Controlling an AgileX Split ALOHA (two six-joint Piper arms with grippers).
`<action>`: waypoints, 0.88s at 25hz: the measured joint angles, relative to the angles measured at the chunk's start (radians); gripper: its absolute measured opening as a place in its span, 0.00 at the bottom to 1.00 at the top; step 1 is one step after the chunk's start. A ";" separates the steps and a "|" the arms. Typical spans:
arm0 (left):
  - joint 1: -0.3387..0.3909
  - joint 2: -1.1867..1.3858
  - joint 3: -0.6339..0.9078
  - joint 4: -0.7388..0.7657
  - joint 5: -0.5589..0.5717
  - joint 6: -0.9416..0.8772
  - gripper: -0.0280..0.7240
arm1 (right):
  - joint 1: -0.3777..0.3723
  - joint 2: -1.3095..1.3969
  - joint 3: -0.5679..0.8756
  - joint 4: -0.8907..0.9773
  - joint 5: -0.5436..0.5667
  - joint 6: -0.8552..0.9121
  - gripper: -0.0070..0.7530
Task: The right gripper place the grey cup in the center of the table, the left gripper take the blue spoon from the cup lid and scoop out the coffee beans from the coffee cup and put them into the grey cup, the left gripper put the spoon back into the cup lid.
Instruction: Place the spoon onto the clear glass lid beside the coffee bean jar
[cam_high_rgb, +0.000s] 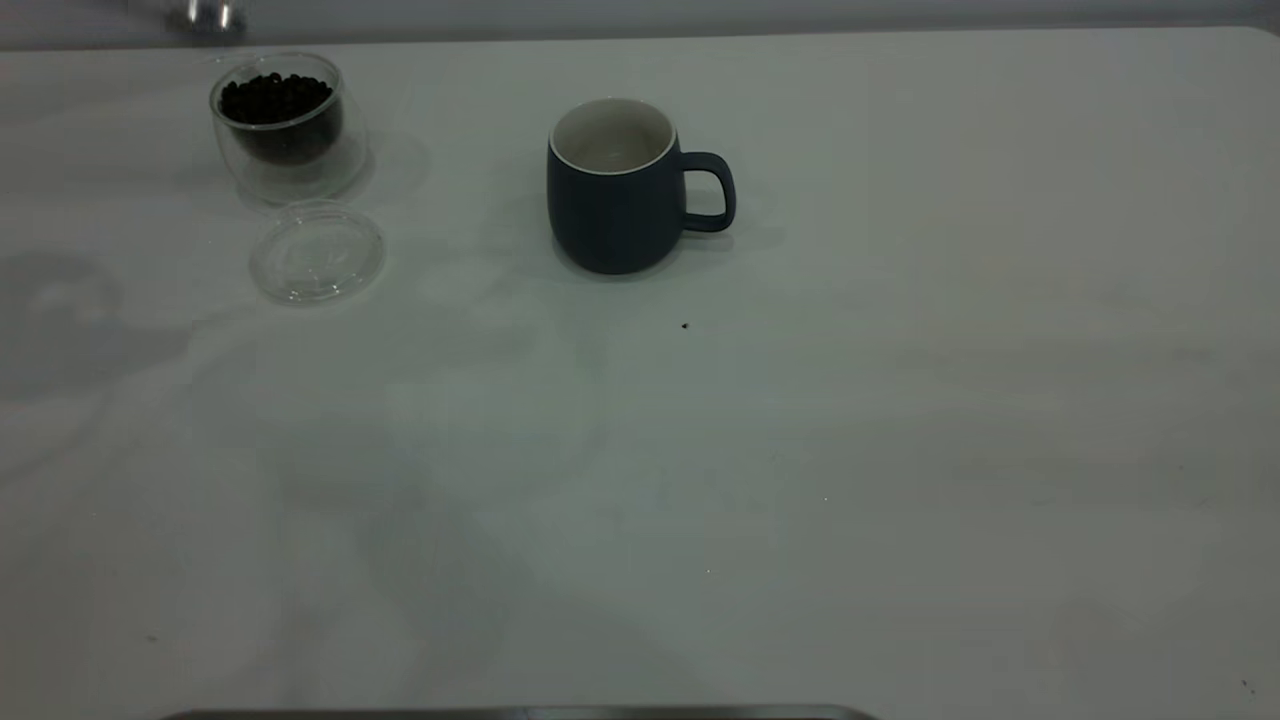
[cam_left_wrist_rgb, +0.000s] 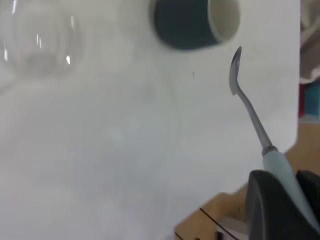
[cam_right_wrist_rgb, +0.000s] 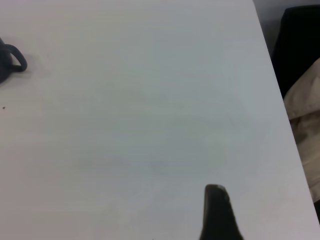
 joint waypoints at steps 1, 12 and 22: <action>0.015 0.016 0.023 -0.010 -0.014 0.014 0.20 | 0.000 0.000 0.000 0.000 0.000 0.000 0.61; 0.041 0.303 0.042 -0.197 -0.161 0.153 0.20 | 0.000 0.000 0.000 0.000 0.000 0.000 0.61; 0.039 0.501 0.042 -0.445 -0.239 0.290 0.20 | 0.000 0.000 0.000 0.000 0.000 0.000 0.61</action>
